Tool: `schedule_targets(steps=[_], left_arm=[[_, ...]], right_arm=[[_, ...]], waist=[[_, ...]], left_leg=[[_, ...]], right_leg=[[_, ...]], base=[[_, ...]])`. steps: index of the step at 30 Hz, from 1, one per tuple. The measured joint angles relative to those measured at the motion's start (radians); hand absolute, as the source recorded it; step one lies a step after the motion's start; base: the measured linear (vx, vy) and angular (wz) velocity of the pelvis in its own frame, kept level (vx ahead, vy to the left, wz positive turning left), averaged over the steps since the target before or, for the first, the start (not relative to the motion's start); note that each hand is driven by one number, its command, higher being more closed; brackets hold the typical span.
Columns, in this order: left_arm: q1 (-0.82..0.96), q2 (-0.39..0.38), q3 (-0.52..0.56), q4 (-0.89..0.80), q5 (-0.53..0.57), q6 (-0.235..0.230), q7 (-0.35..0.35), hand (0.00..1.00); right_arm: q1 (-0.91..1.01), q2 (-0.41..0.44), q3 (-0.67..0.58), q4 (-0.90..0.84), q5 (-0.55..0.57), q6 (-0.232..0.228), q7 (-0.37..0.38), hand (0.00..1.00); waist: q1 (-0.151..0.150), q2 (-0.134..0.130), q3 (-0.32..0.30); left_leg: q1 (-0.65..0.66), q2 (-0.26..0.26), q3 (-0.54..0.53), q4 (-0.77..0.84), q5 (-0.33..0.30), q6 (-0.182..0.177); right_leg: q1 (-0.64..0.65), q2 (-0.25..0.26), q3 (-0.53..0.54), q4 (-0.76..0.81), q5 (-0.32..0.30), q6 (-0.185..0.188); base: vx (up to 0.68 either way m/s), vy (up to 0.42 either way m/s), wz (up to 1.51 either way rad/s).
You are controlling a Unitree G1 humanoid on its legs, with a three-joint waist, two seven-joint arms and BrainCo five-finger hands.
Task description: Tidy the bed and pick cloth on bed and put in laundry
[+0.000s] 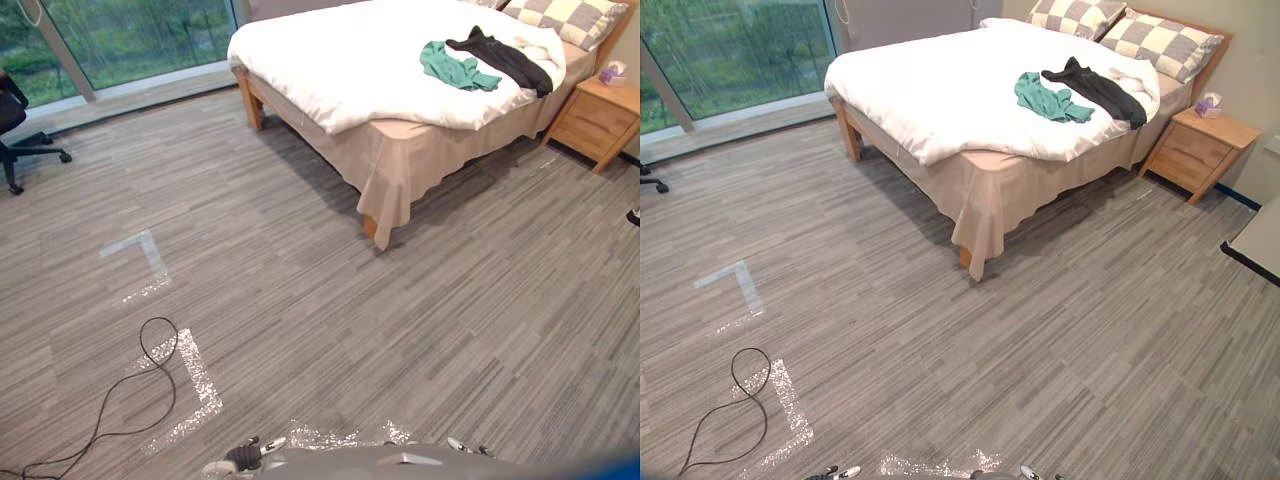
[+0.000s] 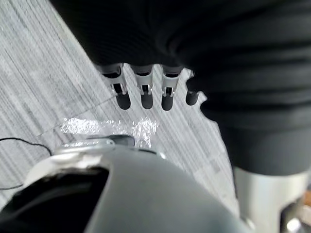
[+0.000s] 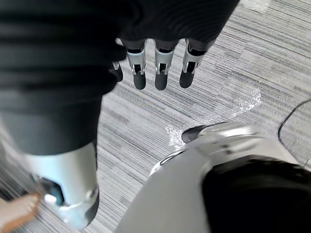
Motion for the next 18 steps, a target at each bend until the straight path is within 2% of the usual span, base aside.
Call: schedule_targets(steps=[1,3,5,7,8,9,10,12,13,14,15,16,17,18], left_arm=[[-0.016,0.003,-0.006,-0.001,0.0,-0.001,0.001,0.0],[-0.019,0.009,-0.024,0.0,0.001,0.002,0.004,0.0],[-0.026,0.018,-0.037,0.001,0.004,0.01,0.008,0.0],[-0.041,0.023,-0.037,0.009,0.039,0.035,0.009,0.0],[-0.049,0.022,-0.037,0.022,0.04,0.045,0.008,0.0],[-0.055,0.019,-0.036,0.031,0.042,0.052,0.006,0.0],[-0.055,0.018,-0.036,0.031,0.044,0.053,0.006,0.0],[-0.05,0.019,-0.002,0.021,0.077,0.056,0.006,0.0],[-0.045,0.019,0.011,0.016,0.078,0.058,0.007,0.0],[-0.037,0.013,0.023,0.011,0.078,0.063,0.013,0.0],[-0.03,-0.007,0.031,0.005,0.079,0.064,0.031,0.0],[-0.027,-0.017,0.042,0.004,0.078,0.064,0.04,0.0],[-0.016,-0.03,0.057,-0.001,0.076,0.055,0.054,0.0],[-0.02,-0.035,0.088,-0.018,0.072,0.019,0.068,0.0]], right_arm=[[-0.001,0.001,0.001,-0.005,0.016,0.0,-0.008,0.0],[-0.002,0.003,0.004,-0.008,0.052,-0.002,-0.016,0.0],[0.0,0.004,0.003,-0.003,0.072,-0.002,-0.021,0.0],[0.001,0.014,-0.012,0.004,0.097,0.0,-0.019,0.0],[0.002,0.015,-0.025,0.004,0.103,0.003,-0.017,0.0],[0.006,0.014,-0.039,0.004,0.105,0.014,-0.012,0.0],[0.011,0.014,-0.041,0.002,0.105,0.02,-0.008,0.0],[0.042,0.034,-0.041,-0.037,0.104,0.039,-0.003,0.0],[0.049,0.038,-0.041,-0.045,0.104,0.04,-0.002,0.0],[0.062,0.04,-0.045,-0.058,0.105,0.046,-0.002,0.0],[0.066,0.028,-0.045,-0.062,0.104,0.05,0.005,0.0],[0.071,0.024,-0.045,-0.072,0.102,0.057,0.006,0.0],[0.074,0.019,-0.056,-0.082,0.082,0.059,0.012,0.0],[0.072,0.012,-0.071,-0.073,0.06,0.062,0.017,0.0]], waist=[[0.007,-0.007,0.014],[0.002,-0.004,0.027],[-0.003,-0.004,0.039],[-0.029,-0.01,0.046],[-0.033,-0.002,0.056],[-0.034,0.005,0.064],[-0.033,0.006,0.064],[-0.024,-0.012,0.062],[-0.024,-0.017,0.06],[-0.027,-0.014,0.056],[-0.042,0.015,0.04],[-0.053,0.031,0.027],[-0.054,0.042,0.009],[-0.052,0.047,0.009]], left_leg=[[0.0,-0.004,0.026,0.004,-0.004,0.008],[0.024,0.001,0.069,0.007,-0.003,0.015],[0.056,0.011,0.1,0.008,-0.004,0.016],[0.074,0.047,0.108,0.014,-0.01,0.006],[0.091,0.077,0.12,0.024,-0.021,-0.012],[0.118,0.119,0.144,0.042,-0.039,-0.037],[0.133,0.137,0.158,0.048,-0.049,-0.049],[0.174,0.184,0.212,0.087,-0.102,-0.107],[0.181,0.189,0.219,0.101,-0.119,-0.122],[0.191,0.21,0.24,0.132,-0.16,-0.141],[0.188,0.25,0.262,0.145,-0.183,-0.149],[0.182,0.269,0.267,0.143,-0.188,-0.137],[0.151,0.289,0.254,0.218,-0.168,-0.074],[0.055,0.337,0.211,0.405,-0.119,-0.048]], right_leg=[[-0.06,-0.022,0.0,0.129,-0.024,0.017],[-0.108,-0.043,-0.043,0.243,-0.025,0.02],[-0.099,-0.042,-0.086,0.234,-0.034,0.005],[-0.09,-0.028,-0.137,0.22,-0.059,-0.021],[-0.086,-0.019,-0.152,0.201,-0.063,-0.028],[-0.089,-0.016,-0.158,0.174,-0.055,-0.021],[-0.094,-0.017,-0.157,0.161,-0.045,-0.009],[-0.129,-0.068,-0.156,0.144,0.025,-0.005],[-0.141,-0.082,-0.155,0.145,0.034,-0.006],[-0.171,-0.106,-0.162,0.188,0.062,-0.022],[-0.221,-0.077,-0.162,0.266,0.016,-0.062],[-0.238,-0.06,-0.168,0.284,-0.016,-0.066],[-0.244,-0.032,-0.177,0.287,-0.056,-0.088],[-0.237,-0.009,-0.171,0.27,-0.075,-0.103]], base=[[-0.09,0.01,-0.37],[-0.06,0.02,-0.57],[0.03,-0.014,-0.54],[0.1,-0.095,-0.29],[0.09,-0.105,-0.29],[0.11,-0.114,-0.39],[0.11,-0.165,-0.52],[0.17,-0.254,-0.58],[0.27,-0.326,-0.61],[0.32,-0.359,-0.58],[0.35,-0.364,-0.49],[0.42,-0.338,-0.33],[0.46,-0.344,-0.3],[0.46,-0.351,-0.34]])
